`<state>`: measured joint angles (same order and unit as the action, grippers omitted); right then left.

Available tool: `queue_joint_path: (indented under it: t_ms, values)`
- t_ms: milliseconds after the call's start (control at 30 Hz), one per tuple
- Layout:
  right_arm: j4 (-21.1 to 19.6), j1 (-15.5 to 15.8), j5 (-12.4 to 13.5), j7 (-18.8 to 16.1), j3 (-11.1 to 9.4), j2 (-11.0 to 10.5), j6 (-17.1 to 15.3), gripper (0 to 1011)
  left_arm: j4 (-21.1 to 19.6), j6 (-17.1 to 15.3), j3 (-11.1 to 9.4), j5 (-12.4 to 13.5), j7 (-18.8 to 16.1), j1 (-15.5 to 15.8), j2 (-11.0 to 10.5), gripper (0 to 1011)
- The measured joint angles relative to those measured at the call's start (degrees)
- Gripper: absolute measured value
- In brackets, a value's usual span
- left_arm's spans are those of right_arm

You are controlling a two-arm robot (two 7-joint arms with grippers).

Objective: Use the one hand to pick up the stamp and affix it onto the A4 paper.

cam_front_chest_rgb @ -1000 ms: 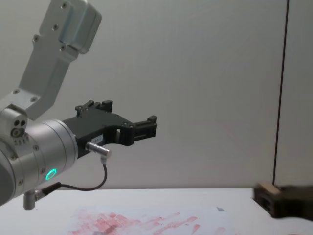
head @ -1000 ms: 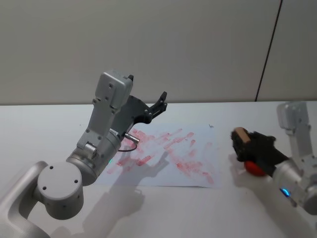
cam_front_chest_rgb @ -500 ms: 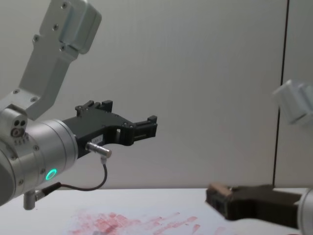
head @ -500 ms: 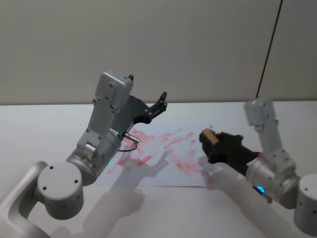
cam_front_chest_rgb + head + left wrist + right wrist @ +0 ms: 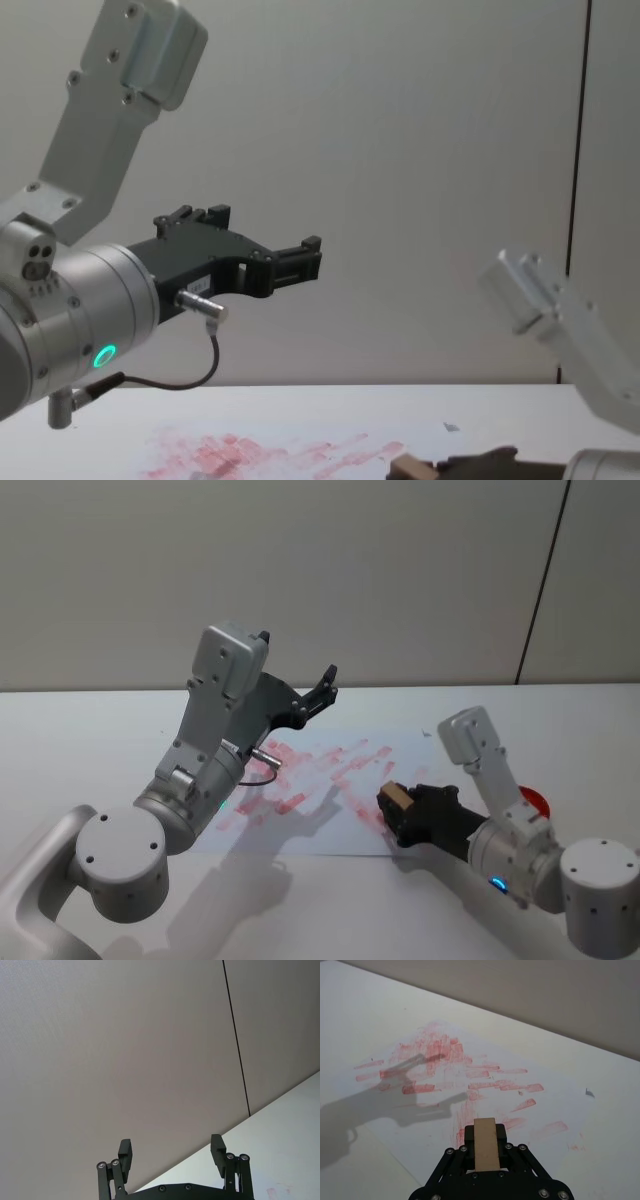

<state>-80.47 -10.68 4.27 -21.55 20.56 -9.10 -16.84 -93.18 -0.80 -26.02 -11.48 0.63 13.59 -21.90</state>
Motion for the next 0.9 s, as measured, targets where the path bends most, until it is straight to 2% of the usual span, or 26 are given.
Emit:
queue_joint_path:
  t_ms: [333,633,900]
  values:
    - [3.36,-1.39,-2.7,-0.91,0.5,0.47,1.51,219,0.0,0.0,0.0,0.0,0.0,0.0,0.0,1001]
    - [4.15,-1.74,-3.04,-0.52,0.23,0.37,1.92,219,0.0,0.0,0.0,0.0,0.0,0.0,0.0,1001]
    - [3.7,-1.19,-2.41,0.25,0.11,0.07,0.56,219,0.0,0.0,0.0,0.0,0.0,0.0,0.0,1002]
